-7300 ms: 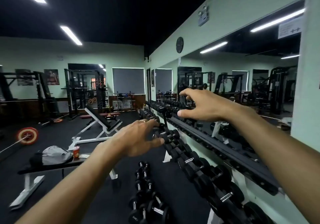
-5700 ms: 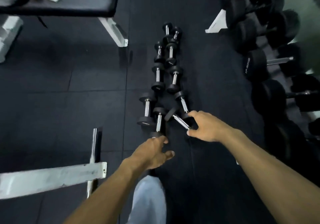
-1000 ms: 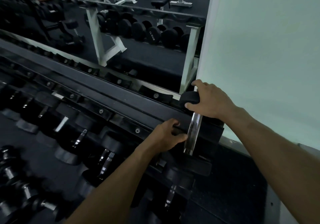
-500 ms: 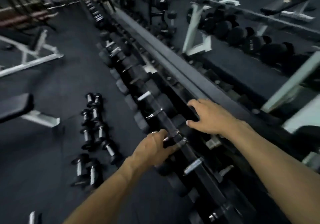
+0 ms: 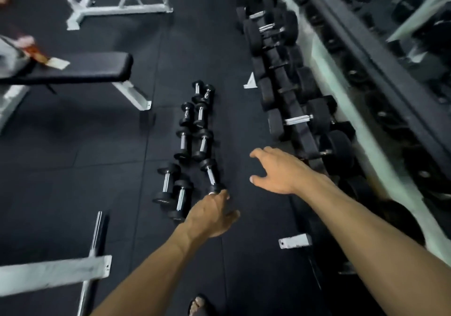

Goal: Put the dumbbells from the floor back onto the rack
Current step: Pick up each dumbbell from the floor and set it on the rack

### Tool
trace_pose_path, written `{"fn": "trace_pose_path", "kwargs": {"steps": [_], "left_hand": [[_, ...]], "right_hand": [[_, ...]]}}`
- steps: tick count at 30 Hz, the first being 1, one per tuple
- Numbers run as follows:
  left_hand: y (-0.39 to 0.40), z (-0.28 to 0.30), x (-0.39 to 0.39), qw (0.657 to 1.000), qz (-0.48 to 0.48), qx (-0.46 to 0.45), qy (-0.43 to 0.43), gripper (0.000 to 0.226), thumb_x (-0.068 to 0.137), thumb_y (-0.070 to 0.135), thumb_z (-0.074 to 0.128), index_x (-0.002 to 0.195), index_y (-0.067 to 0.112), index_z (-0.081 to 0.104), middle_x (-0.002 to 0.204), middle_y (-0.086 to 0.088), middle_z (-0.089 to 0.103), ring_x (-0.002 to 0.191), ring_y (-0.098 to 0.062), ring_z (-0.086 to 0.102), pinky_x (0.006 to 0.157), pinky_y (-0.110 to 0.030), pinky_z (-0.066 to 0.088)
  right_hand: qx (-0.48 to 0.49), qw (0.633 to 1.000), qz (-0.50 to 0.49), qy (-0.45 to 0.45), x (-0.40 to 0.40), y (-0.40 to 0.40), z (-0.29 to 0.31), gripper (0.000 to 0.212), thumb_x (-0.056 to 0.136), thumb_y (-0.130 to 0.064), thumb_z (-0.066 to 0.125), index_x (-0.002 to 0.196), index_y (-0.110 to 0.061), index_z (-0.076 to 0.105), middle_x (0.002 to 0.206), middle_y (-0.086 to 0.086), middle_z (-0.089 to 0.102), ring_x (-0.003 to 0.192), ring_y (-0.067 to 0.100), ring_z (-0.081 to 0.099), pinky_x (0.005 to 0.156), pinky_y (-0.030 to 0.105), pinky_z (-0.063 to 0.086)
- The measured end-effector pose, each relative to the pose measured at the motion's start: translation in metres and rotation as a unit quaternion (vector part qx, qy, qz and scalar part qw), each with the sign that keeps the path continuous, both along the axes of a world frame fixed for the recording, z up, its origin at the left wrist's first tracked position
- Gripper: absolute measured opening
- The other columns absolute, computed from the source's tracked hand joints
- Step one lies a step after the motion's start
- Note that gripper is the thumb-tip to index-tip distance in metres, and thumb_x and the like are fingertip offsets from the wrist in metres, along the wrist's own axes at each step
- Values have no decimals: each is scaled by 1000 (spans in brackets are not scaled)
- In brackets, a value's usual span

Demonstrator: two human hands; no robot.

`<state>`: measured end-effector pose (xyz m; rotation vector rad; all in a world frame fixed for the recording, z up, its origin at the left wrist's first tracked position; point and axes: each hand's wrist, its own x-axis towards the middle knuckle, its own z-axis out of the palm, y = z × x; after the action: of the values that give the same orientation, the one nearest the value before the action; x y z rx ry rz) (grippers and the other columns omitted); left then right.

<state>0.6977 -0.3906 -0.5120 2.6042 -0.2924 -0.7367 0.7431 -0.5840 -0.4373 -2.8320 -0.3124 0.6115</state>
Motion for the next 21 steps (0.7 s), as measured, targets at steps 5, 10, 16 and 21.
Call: {"fn": "trace_pose_path", "kwargs": {"steps": [5,10,16,21], "left_hand": [[52,-51,28,996,53,-5,70,58,90,50,55,136,18,43,135,-4,56,117,-25,58,94,-36,47],[80,-102,63,987,109,-11,121,54,90,50,56,131,16,47,128,-6,59,117,-23,57,94,-36,47],[105,-198,122,970,170,-18,170,52,91,49,53,132,17,47,129,-6,57,118,-24,55,96,-38,45],[137,-309,161,947,239,-28,211,54,91,50,53,134,18,46,128,-6,57,118,-25,54,98,-38,44]], "right_hand": [[0,999,13,50,55,52,-56,63,91,-45,58,146,-22,34,137,4,49,125,26,48,99,41,44],[-8,994,31,102,108,81,-121,61,91,-43,59,143,-22,37,134,4,51,122,26,51,98,42,46],[-2,985,108,138,196,131,-234,56,90,-42,60,138,-21,41,124,4,52,116,26,53,92,43,48],[7,971,168,172,249,186,-354,59,91,-40,60,142,-19,38,128,5,51,116,26,53,91,42,49]]}}
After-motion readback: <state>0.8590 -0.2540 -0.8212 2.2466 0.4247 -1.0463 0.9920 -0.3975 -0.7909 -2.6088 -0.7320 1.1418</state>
